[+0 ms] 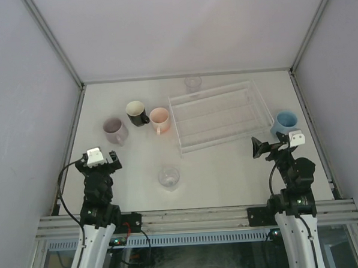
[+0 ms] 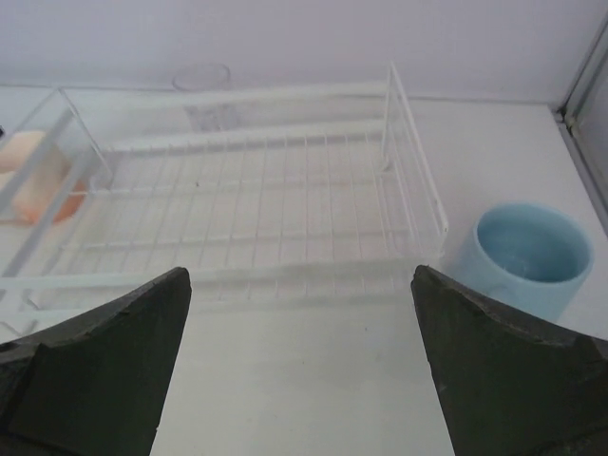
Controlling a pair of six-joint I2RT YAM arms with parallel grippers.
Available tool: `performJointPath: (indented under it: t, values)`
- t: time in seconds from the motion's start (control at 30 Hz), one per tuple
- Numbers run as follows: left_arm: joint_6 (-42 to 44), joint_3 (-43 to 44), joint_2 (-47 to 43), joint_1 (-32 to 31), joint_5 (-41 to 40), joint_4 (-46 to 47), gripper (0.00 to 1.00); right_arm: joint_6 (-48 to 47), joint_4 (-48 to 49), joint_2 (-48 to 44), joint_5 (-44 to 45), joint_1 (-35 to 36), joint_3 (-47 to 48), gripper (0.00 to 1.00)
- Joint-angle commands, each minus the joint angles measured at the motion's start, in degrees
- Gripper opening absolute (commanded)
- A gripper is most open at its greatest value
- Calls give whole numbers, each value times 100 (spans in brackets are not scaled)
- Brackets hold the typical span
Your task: Load the cups into the dish rack
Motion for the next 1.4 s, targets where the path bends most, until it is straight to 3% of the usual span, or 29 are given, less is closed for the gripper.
performJointPath:
  t: [0.0, 0.07, 0.13, 0.17, 0.23, 0.33, 0.53, 0.77, 0.97, 1.07, 1.37]
  values:
    - [454, 1217, 655, -40, 374, 364, 100, 266, 716, 401, 78, 82, 604, 100]
    - [-23, 1627, 1032, -35, -245, 366, 100, 532, 791, 601, 145, 84, 815, 100]
    - [-882, 2117, 1455, -41, -1089, 160, 100, 1370, 973, 737, 560, 93, 964, 100]
    - [-1112, 2389, 1671, -33, -1174, -91, 100, 2090, 943, 821, 950, 93, 1066, 100]
    - [-749, 2971, 2050, -37, -463, -551, 100, 3280, 664, 992, 1301, 82, 1391, 100]
    - [-647, 3606, 2356, -37, 457, -1012, 100, 2798, -61, 1440, 135, -93, 2313, 100]
    - [-811, 4131, 3008, 8, 1031, -1065, 100, 2995, -683, 2151, 587, -51, 3490, 100]
    - [-1075, 5901, 5240, 209, 1701, -2564, 100, 3076, -1916, 3746, 28, 8, 4965, 91]
    - [-1490, 6420, 6189, 354, 1392, -2243, 100, 3120, -2643, 4818, -606, 81, 5633, 85]
    - [-1605, 6920, 6905, 470, 1234, -2515, 99, 3047, -2882, 4987, -579, 255, 5826, 84]
    - [-2271, 9128, 9157, 577, 1807, -3892, 75, 3014, -2909, 5013, -315, 527, 5825, 81]
